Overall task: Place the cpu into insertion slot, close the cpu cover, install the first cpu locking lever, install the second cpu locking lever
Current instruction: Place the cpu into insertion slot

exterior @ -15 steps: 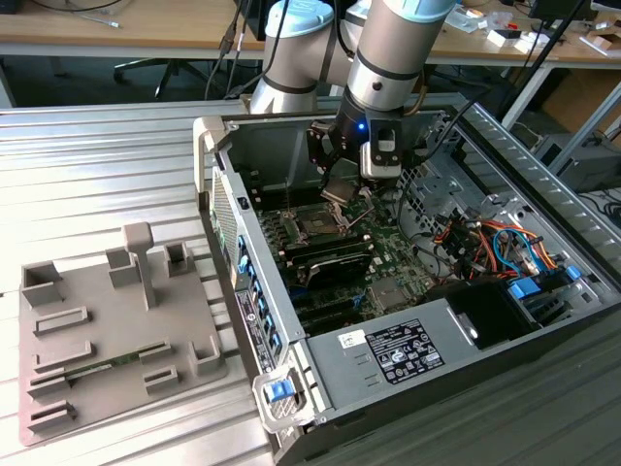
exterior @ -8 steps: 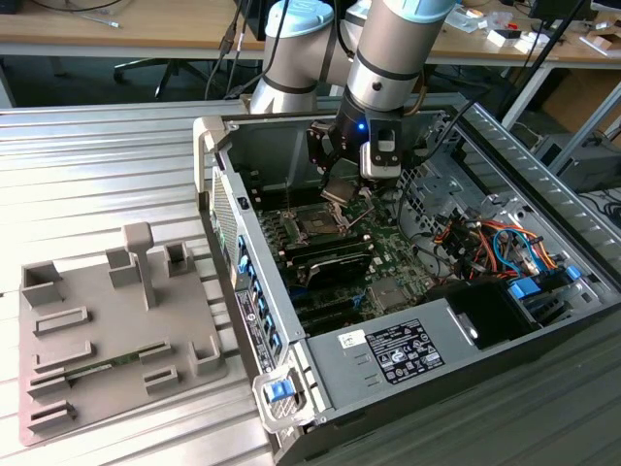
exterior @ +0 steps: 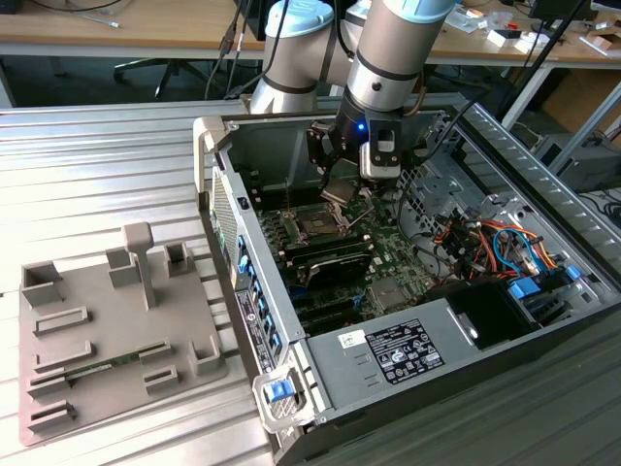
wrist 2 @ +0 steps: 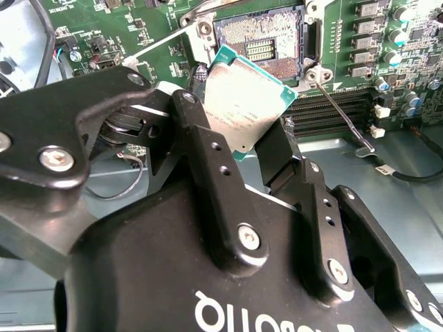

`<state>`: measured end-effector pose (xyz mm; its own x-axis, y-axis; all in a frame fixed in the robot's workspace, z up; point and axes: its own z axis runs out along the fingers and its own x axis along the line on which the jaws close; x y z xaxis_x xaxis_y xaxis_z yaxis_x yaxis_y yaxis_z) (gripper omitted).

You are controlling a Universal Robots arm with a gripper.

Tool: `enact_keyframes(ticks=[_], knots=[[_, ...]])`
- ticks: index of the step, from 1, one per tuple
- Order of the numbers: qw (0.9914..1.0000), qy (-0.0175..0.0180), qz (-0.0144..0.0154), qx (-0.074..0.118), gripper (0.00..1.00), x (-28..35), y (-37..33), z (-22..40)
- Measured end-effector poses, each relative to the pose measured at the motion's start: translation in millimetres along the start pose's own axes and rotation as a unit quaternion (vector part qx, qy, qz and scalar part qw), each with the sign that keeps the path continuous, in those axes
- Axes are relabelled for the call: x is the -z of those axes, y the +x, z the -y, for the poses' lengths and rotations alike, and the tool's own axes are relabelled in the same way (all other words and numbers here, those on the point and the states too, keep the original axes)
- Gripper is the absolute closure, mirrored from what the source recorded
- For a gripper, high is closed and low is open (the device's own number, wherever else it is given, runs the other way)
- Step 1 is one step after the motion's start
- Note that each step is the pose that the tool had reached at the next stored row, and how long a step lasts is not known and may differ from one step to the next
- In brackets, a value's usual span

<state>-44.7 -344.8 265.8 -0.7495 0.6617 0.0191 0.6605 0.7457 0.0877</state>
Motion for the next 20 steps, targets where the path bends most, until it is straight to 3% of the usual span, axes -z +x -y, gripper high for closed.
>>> enact_keyframes(ticks=[20], knots=[[0.99998, -0.0001, 0.0006, -0.007, 0.45, -1.1, 0.0, 0.1]])
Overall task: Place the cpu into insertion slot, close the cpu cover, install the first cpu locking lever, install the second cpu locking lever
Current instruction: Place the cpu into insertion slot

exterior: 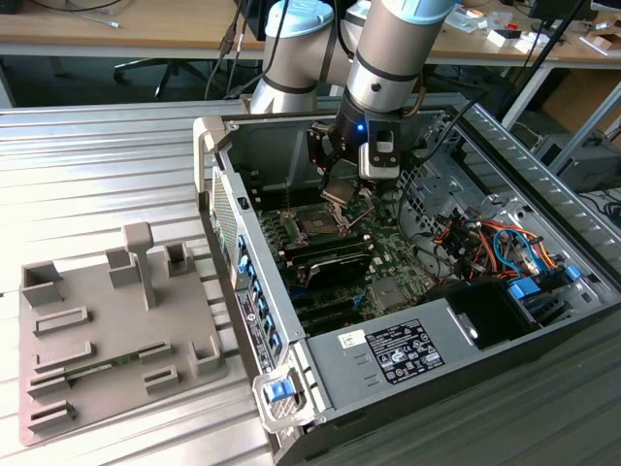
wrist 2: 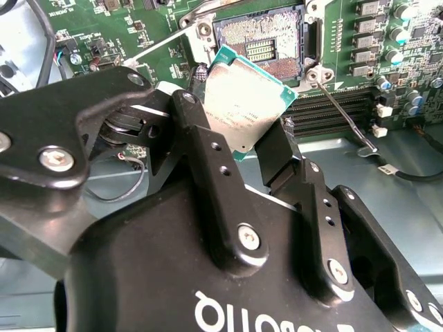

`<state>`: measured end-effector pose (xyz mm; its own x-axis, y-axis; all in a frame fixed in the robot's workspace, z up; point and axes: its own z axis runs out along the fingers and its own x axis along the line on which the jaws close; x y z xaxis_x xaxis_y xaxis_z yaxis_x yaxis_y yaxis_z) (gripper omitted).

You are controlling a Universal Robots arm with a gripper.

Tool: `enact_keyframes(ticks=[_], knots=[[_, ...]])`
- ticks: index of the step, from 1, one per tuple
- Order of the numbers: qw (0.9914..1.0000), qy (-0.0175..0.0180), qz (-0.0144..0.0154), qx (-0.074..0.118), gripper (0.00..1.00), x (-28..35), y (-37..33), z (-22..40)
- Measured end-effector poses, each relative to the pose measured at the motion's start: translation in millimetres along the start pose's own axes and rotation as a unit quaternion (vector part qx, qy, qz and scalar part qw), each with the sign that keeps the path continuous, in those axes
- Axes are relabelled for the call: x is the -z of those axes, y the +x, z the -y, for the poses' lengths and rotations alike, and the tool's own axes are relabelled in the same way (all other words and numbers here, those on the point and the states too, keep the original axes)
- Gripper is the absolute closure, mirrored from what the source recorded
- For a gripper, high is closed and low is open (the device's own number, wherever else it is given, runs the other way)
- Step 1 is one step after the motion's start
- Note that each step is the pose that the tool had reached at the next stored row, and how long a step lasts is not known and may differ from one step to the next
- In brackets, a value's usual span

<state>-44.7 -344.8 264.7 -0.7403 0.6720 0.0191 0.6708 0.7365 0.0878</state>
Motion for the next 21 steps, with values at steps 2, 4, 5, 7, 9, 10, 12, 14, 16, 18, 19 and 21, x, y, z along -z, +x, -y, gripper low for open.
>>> enact_keyframes(ticks=[2, 4, 5, 7, 9, 10, 12, 14, 16, 18, 19, 21], knots=[[1.0, 0.0, 0.0, 0.0, 0.45, -0.1, 0.0, 0.0], [1.0, 0.0, 0.0001, -0.001, 0.45, -0.2, 0.0, 0.0], [1.0, 0.0, 0.0001, -0.002, 0.45, -0.3, 0.0, 0.0], [1.0, 0.0, 0.0002, -0.002, 0.45, -0.3, 0.0, 0.0], [1.0, 0.0, 0.0002, -0.003, 0.45, -0.4, 0.0, 0.0], [1.0, -0.0001, 0.0003, -0.003, 0.45, -0.5, 0.0, 0.0], [0.99999, -0.0001, 0.0003, -0.004, 0.45, -0.6, 0.0, 0.1], [0.99999, -0.0001, 0.0004, -0.004, 0.45, -0.7, 0.0, 0.1], [0.99999, -0.0001, 0.0004, -0.005, 0.45, -0.7, 0.0, 0.1], [0.99999, -0.0001, 0.0005, -0.005, 0.45, -0.8, 0.0, 0.1], [0.99998, -0.0001, 0.0005, -0.005, 0.45, -0.8, 0.0, 0.1], [0.99998, -0.0001, 0.0006, -0.006, 0.45, -0.9, 0.0, 0.1]])
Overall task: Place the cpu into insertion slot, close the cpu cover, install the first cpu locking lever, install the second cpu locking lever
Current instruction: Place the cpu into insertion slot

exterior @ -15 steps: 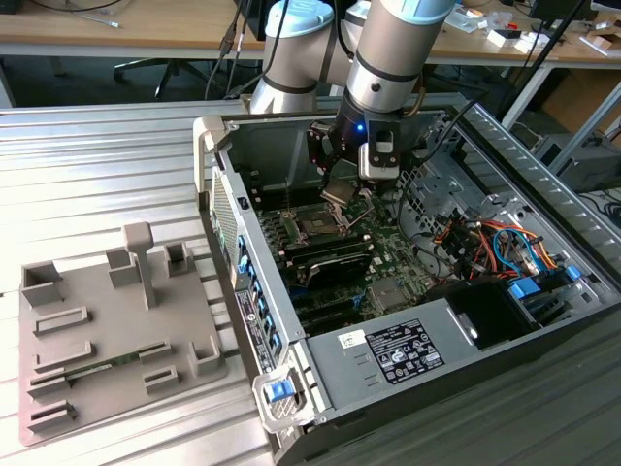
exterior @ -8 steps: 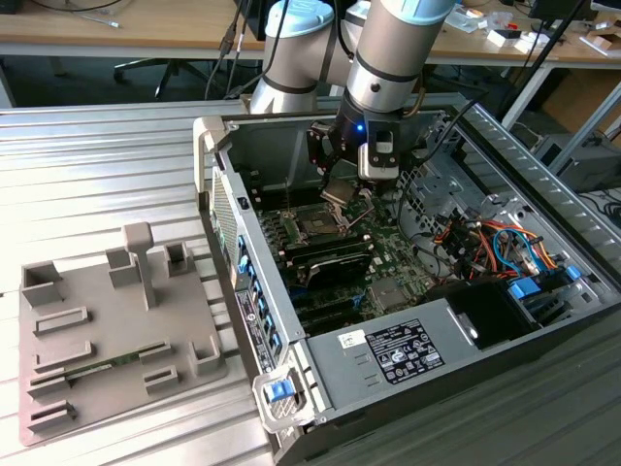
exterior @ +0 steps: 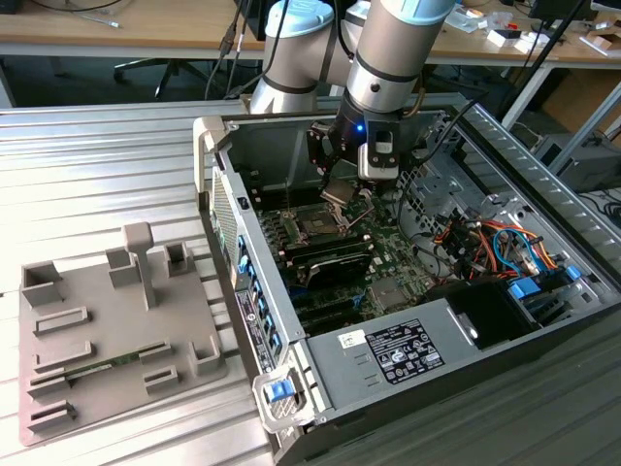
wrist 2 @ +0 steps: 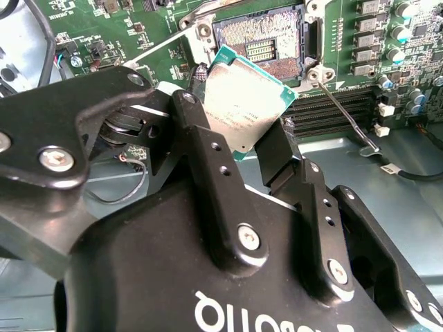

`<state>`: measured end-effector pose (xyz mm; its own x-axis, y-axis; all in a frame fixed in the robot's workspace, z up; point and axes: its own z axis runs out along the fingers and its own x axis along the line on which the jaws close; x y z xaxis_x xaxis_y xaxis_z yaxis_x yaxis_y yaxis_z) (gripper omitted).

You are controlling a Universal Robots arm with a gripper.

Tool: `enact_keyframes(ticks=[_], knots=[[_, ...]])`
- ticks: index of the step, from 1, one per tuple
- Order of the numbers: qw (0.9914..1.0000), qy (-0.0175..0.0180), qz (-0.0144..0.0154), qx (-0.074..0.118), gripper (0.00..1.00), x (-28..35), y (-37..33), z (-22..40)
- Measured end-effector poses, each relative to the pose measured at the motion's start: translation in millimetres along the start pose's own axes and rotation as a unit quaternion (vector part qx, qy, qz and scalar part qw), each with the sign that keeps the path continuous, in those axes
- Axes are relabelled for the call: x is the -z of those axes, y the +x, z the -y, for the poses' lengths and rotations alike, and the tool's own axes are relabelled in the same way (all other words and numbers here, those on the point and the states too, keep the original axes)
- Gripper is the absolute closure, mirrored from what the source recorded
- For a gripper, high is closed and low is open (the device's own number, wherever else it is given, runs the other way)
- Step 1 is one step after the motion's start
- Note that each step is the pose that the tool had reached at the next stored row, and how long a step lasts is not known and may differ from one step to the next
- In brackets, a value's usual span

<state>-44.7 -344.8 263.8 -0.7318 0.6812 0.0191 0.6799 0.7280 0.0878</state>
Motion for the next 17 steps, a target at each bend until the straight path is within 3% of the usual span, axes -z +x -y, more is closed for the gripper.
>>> enact_keyframes(ticks=[17], knots=[[0.99998, -0.0001, 0.0005, -0.006, 0.45, -0.5, 0.0, 0.0]])
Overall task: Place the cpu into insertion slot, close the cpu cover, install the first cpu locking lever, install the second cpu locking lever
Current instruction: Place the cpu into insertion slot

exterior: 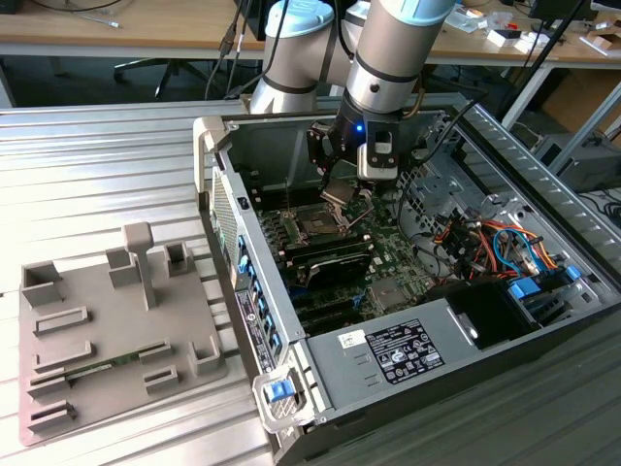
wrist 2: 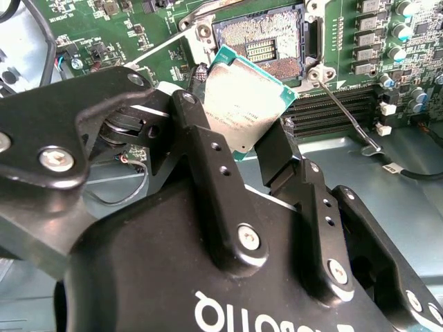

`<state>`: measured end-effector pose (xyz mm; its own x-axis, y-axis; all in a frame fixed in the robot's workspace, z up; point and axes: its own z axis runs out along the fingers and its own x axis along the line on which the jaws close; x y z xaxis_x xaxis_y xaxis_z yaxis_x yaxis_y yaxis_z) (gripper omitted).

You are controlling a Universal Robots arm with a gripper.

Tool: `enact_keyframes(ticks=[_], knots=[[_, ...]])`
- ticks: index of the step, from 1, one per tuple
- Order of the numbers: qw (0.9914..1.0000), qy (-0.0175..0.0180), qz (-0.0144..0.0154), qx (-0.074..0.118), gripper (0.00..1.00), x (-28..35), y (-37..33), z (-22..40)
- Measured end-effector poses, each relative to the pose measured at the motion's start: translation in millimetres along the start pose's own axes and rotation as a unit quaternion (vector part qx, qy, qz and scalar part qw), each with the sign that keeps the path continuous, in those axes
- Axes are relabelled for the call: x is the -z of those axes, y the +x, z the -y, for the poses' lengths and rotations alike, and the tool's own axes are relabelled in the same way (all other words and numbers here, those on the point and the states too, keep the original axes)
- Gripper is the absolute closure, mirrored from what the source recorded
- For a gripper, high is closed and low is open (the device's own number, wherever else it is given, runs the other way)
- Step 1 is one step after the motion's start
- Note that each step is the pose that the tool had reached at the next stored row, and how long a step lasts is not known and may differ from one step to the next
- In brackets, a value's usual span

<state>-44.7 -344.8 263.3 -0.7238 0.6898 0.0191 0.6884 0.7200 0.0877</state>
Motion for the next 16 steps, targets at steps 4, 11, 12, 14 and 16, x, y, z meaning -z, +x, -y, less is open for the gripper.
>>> enact_keyframes(ticks=[4, 11, 12, 14, 16], knots=[[1.0, 0.0, 0.0001, -0.001, 0.45, -0.1, 0.0, 0.0], [1.0, 0.0, 0.0002, -0.003, 0.45, -0.2, 0.0, 0.0], [1.0, -0.0001, 0.0003, -0.003, 0.45, -0.2, 0.0, 0.0], [0.99999, -0.0001, 0.0003, -0.004, 0.45, -0.3, 0.0, 0.0], [0.99999, -0.0001, 0.0004, -0.004, 0.45, -0.3, 0.0, 0.0]])
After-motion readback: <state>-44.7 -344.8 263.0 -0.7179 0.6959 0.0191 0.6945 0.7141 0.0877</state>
